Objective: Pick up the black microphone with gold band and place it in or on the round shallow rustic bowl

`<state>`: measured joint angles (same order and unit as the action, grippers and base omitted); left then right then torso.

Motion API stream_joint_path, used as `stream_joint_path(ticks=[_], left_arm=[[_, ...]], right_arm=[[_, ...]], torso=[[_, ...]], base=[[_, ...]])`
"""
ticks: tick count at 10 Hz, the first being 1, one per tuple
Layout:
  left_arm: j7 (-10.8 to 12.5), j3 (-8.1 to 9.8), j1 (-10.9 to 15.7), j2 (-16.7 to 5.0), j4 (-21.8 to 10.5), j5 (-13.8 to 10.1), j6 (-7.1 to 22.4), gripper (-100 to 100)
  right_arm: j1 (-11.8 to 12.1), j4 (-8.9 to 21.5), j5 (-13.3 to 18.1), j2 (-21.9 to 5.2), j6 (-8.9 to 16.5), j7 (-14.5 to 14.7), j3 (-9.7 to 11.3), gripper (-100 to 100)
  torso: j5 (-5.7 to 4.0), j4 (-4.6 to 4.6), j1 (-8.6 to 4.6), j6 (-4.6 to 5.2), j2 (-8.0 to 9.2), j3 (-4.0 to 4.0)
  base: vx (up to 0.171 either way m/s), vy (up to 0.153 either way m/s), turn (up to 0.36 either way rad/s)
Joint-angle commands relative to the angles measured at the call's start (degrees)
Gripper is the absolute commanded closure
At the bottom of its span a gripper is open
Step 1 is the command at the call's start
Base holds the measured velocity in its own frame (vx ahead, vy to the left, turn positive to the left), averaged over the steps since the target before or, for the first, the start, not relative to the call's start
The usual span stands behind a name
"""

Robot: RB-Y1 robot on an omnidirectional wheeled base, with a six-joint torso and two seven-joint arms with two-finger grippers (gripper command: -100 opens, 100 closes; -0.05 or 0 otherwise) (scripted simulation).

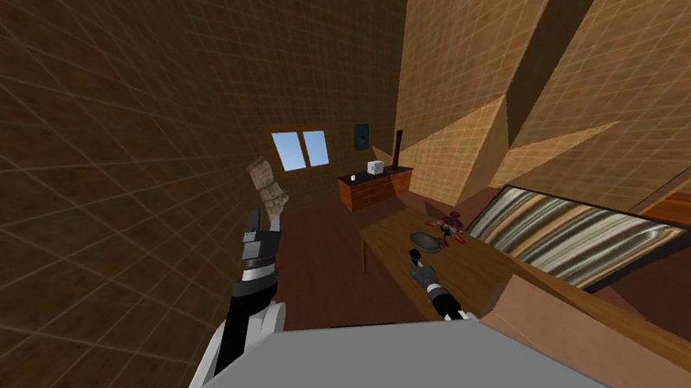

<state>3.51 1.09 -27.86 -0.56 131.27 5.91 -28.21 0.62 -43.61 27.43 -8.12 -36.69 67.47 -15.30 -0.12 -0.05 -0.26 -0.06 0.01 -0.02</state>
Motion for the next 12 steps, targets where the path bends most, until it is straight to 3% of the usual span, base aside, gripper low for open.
stream_joint_path(ticks=[1, 3, 4, 6, 7, 8, 9, 10, 11, 12], left_arm=[[0.0, 0.0, 0.0, 0.0, 0.0, 0.0, 0.0, 0], [0.0, 0.0, 0.0, 0.0, 0.0, 0.0, 0.0, 0], [0.0, 0.0, 0.0, 0.0, 0.0, 0.0, 0.0, 0], [0.0, 0.0, 0.0, 0.0, 0.0, 0.0, 0.0, 0], [0.0, 0.0, 0.0, 0.0, 0.0, 0.0, 0.0, 0], [0.0, -0.01, 0.0, 0.0, 0.0, 0.0, 0.0, 0], [0.0, 0.0, 0.0, 0.0, 0.0, 0.0, 0.0, 0], [0.0, 0.0, 0.0, 0.0, 0.0, 0.0, 0.0, 0], [0.0, 0.0, 0.0, 0.0, 0.0, 0.0, 0.0, 0], [0.0, 0.0, 0.0, 0.0, 0.0, 0.0, 0.0, 0]], right_arm=[[-1.3, 2.3, -2.9, -1.2, 0.9, 2.8, 0.0, 100], [-1.3, 2.3, -6.1, -1.2, 0.9, 2.8, 0.0, 100], [-2.3, 3.9, -7.9, -2.2, 2.1, 5.3, 0.2, 100], [-2.3, 3.9, -11.0, -2.2, 2.1, 5.3, 0.2, 100], [-3.3, 5.5, -12.8, -3.3, 3.3, 7.8, 0.4, 100], [-3.3, 5.5, -14.7, -3.3, 3.3, 7.8, 0.4, 100], [-3.3, 5.5, -16.0, -3.3, 3.3, 7.8, 0.4, 100], [-2.8, 4.2, -14.9, -3.0, 3.9, 7.6, 0.6, 100], [-2.8, 4.2, -15.1, -3.0, 4.0, 7.7, 0.6, 0], [-1.7, 4.7, -15.4, -3.0, 3.5, 7.6, 0.1, 100]], torso=[[0.0, 0.0, 0.0, 0.0, 0.0, 0.0], [-0.02, 0.03, 0.02, -0.07, 0.11, 0.06], [-0.01, 0.0, 0.02, -0.01, -0.03, -0.01], [-0.02, 0.03, 0.05, -0.08, 0.05, 0.03], [-0.01, 0.0, 0.0, 0.0, -0.05, -0.02], [-0.05, 0.02, 0.02, -0.15, 0.02, 0.01], [-0.02, 0.04, 0.08, -0.09, 0.06, 0.05], [-0.01, 0.02, 0.05, -0.02, -0.03, 0.0], [-0.02, 0.0, 0.02, -0.03, -0.13, -0.06], [-0.02, -0.01, 0.01, -0.03, -0.19, -0.1]], base=[[-0.107, -0.012, 0.338], [-0.072, -0.001, 0.104], [-0.09, 0.01, 0.324], [-0.065, 0.001, 0.104], [-0.089, 0.003, 0.278], [-0.091, 0.012, 0.243], [-0.044, 0.011, 0.015], [-0.015, 0.004, -0.01], [0.0, 0.0, 0.0], [-0.118, 0.047, -0.075]])
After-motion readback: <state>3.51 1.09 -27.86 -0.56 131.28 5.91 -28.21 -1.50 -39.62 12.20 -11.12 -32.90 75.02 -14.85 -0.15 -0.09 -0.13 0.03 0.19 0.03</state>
